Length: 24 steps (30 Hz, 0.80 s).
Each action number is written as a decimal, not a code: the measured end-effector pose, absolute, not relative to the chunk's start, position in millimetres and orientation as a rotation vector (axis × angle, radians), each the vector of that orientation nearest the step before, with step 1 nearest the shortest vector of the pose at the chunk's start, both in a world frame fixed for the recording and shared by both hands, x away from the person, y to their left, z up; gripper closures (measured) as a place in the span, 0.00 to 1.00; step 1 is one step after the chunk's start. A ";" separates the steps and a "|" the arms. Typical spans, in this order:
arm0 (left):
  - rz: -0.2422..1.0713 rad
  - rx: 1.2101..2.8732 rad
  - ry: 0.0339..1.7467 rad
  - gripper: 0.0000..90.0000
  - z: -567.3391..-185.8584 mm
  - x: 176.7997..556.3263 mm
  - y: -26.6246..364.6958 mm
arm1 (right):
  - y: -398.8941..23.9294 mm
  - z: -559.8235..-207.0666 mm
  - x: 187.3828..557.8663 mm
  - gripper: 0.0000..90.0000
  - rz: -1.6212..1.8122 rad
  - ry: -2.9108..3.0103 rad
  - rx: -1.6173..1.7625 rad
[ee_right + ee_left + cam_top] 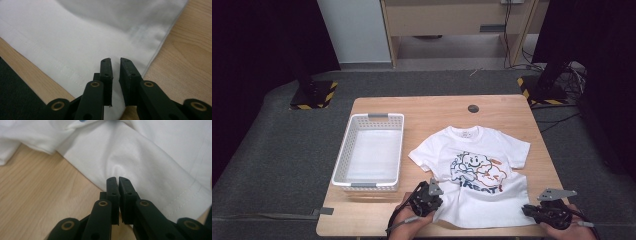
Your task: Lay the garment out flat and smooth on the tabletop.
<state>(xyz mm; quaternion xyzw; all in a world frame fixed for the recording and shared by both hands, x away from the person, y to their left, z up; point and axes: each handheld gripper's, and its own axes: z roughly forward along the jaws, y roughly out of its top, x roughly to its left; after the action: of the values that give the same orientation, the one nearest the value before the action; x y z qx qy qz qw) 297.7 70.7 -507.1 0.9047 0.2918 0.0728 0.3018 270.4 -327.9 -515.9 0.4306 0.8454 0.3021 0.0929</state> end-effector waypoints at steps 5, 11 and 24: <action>0.299 2.327 0.795 0.76 -490.3 296.8 74.1 | -327.9 -501.4 275.9 0.71 0.965 2.421 1.252; 0.396 2.240 0.873 0.53 -489.9 337.2 51.3 | -315.3 -487.4 317.5 0.52 1.030 2.247 1.242; 0.386 2.274 0.949 0.53 -520.3 388.8 36.1 | -280.0 -533.5 385.7 0.40 0.985 2.218 1.302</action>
<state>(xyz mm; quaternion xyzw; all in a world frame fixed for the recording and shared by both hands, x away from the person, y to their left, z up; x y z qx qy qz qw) 388.8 36.1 -520.3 0.8644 0.3608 0.1468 0.3178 385.7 -280.0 -533.5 0.4638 0.7902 0.3511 0.1926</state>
